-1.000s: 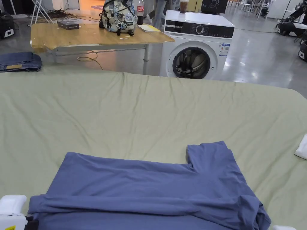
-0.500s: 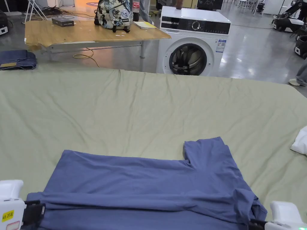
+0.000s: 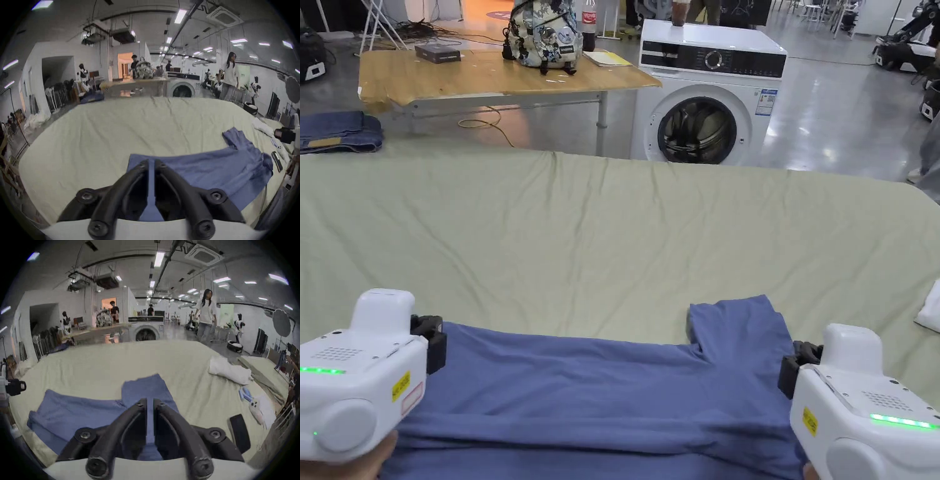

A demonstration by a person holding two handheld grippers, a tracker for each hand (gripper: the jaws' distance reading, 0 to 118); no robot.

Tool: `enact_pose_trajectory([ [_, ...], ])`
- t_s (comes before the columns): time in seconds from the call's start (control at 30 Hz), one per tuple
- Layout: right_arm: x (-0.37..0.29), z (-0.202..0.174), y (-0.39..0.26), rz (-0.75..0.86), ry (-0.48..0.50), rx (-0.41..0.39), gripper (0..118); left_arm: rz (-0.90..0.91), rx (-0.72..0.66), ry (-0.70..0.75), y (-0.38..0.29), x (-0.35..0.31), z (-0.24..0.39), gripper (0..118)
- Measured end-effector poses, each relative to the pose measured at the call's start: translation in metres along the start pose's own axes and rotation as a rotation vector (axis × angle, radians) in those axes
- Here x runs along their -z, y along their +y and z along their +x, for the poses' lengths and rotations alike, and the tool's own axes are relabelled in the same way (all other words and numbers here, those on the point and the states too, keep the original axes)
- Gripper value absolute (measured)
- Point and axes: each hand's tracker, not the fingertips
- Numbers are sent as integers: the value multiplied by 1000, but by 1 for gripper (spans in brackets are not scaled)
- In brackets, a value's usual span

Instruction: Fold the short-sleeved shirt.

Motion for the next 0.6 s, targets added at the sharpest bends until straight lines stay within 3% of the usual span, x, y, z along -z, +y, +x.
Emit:
enact_pose_trajectory([
  [0.27, 13, -28, -4, 59, 83, -10, 0, 24, -20, 14, 9, 30, -15, 0],
  [0.6, 40, -28, -12, -6, 103, -42, 0, -393, -143, -95, 53, 153, -82, 0],
])
